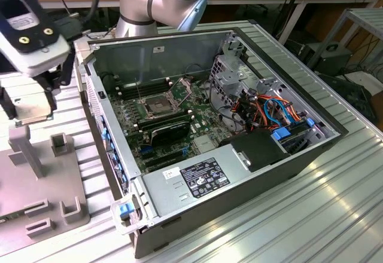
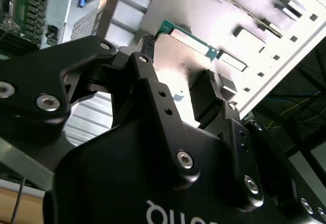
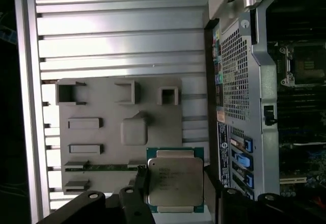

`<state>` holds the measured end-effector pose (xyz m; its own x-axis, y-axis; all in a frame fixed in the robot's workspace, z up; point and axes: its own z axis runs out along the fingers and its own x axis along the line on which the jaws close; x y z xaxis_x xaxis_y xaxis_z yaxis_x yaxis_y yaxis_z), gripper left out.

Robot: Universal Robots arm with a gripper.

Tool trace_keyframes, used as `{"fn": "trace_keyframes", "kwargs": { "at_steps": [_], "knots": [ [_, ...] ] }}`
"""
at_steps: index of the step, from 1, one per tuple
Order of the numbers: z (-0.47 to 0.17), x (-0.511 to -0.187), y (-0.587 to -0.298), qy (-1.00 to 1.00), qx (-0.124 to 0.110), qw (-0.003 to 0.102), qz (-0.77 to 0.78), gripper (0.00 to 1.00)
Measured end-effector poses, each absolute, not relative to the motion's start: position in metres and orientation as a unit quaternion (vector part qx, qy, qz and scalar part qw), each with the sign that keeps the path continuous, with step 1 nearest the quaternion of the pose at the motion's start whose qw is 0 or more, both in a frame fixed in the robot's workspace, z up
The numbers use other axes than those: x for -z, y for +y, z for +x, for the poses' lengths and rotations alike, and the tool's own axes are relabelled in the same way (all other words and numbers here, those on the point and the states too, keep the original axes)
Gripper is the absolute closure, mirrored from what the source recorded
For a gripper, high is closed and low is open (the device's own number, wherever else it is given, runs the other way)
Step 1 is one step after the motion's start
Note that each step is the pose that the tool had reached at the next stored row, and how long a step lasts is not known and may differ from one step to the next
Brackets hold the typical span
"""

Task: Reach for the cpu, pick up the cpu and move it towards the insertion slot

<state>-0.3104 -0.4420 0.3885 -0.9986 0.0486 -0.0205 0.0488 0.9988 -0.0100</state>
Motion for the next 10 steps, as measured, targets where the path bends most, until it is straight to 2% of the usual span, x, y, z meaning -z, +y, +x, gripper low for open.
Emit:
{"fn": "trace_keyframes", "kwargs": {
  "at_steps": [10],
  "knots": [
    [-0.263,-0.388,-0.442,1.000,0.005,0.010,0.024,0.47]
  ]
}}
